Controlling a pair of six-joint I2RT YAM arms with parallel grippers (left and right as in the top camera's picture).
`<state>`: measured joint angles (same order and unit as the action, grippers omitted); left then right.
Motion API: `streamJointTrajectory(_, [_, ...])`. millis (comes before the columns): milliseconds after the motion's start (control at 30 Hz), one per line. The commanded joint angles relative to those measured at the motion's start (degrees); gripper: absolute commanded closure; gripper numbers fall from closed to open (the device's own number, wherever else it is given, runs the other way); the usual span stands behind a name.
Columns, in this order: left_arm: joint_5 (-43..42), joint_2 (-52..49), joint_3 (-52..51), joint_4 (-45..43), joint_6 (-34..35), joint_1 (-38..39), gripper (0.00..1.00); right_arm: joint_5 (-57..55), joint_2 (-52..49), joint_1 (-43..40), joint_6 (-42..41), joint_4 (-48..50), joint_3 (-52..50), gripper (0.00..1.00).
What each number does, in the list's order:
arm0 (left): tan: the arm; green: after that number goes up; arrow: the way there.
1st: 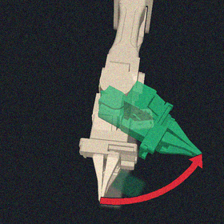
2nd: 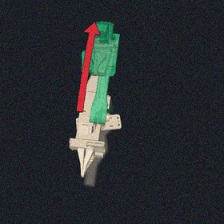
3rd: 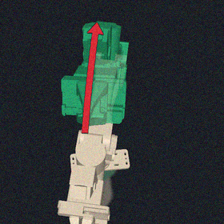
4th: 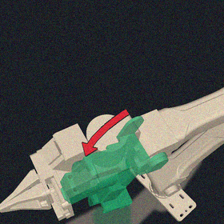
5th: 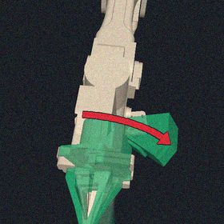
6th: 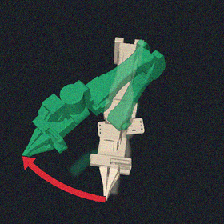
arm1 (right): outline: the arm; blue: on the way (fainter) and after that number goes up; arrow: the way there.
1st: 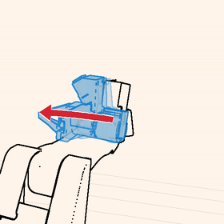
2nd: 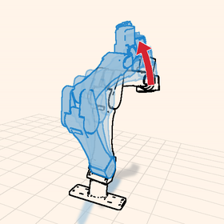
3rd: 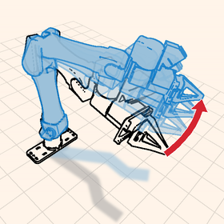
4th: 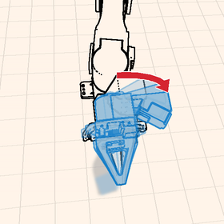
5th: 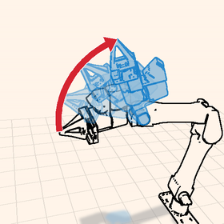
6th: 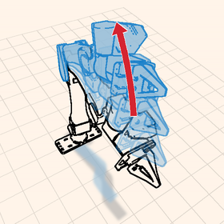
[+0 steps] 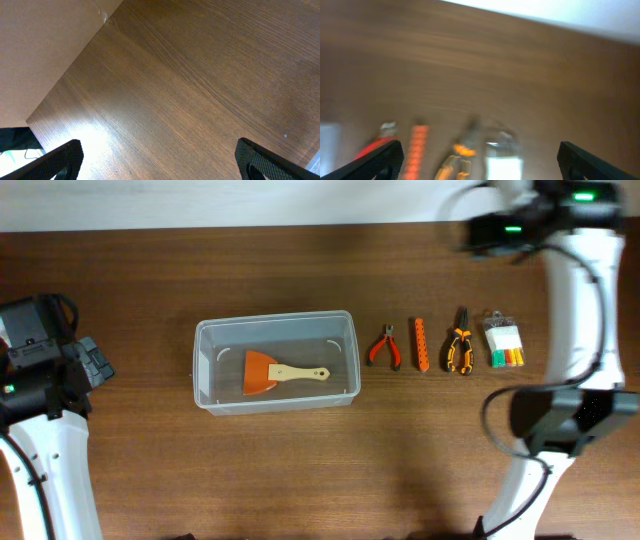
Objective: Pack container
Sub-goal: 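Move the right gripper to the clear marker pack and grasp it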
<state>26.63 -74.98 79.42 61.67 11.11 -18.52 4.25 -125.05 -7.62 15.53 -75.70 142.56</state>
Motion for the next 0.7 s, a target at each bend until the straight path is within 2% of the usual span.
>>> streamJointTrajectory(0, [0.61,0.63,0.94,0.13,-0.7,-0.39,0.01,1.68,-3.13,-8.33,-5.57,0.24,-2.78,0.0])
streamJointTrajectory(133, [0.61,0.63,0.94,0.13,-0.7,-0.39,0.01,4.81,-5.51,-14.1,-3.87,1.33,-6.49,0.0])
streamJointTrajectory(233, [0.61,0.63,0.94,0.13,-0.68,-0.39,0.01,5.22,-6.62,-15.34,-0.48,3.93,-10.86,0.01])
streamJointTrajectory(600, [0.61,0.63,0.94,0.13,-0.7,-0.39,0.01,5.38,-7.65,-13.0,6.73,12.92,-29.2,0.01])
streamJointTrajectory(667, [0.61,0.63,0.94,0.13,-0.68,-0.39,0.01,4.35,-7.72,-12.59,5.99,14.51,-31.17,0.01])
